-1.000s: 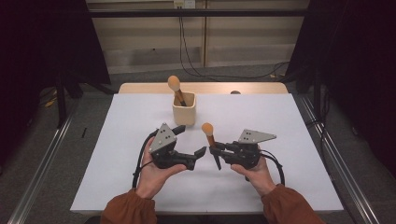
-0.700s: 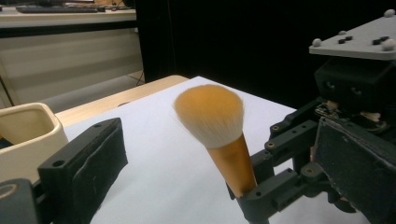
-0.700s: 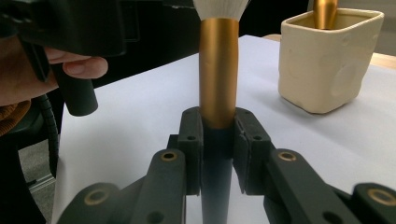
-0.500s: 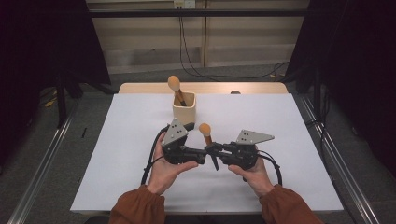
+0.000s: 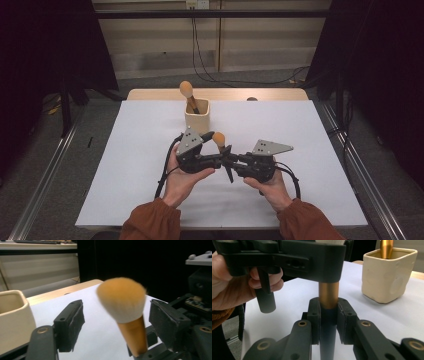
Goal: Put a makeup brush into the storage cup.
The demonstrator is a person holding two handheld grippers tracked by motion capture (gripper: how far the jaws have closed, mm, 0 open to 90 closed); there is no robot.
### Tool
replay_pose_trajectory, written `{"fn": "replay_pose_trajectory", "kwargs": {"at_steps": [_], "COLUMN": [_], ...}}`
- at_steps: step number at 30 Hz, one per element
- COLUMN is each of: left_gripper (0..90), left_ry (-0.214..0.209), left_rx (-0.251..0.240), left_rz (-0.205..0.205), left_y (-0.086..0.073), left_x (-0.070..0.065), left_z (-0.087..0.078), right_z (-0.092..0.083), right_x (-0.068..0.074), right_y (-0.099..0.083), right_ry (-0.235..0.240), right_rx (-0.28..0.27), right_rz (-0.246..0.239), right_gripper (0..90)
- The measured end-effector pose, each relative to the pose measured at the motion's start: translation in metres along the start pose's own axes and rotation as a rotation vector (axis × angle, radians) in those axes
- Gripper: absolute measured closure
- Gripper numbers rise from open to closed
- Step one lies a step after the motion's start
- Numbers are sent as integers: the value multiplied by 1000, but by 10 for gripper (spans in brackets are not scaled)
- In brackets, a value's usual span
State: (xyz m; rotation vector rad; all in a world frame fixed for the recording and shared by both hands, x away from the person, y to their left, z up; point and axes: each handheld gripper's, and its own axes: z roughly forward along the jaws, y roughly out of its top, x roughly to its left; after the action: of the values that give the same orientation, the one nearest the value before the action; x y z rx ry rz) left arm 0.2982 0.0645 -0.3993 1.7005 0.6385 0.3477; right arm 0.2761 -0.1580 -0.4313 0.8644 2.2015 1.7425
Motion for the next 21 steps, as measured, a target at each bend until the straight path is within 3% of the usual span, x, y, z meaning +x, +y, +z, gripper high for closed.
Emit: {"fn": "replay_pose_trajectory", "kwargs": {"at_steps": [3,12,21], "left_gripper": [330,481,655], "left_ry": [-27,-33,-68], "left_rx": [16,39,56], "left_rz": [-21,-78,-102], "left_y": [-2,-5,-6], "left_x": [-1,-2,-3], "left_z": [2,5,7], "right_z": [-1,-2,-1], "right_x": [0,-2,-3], "right_y": [0,0,-1], "right_ry": [-6,-26,-39], "right_rx": [-4,-17,-12], "right_rz": [3,12,19], "right_gripper": [748,748,748]}}
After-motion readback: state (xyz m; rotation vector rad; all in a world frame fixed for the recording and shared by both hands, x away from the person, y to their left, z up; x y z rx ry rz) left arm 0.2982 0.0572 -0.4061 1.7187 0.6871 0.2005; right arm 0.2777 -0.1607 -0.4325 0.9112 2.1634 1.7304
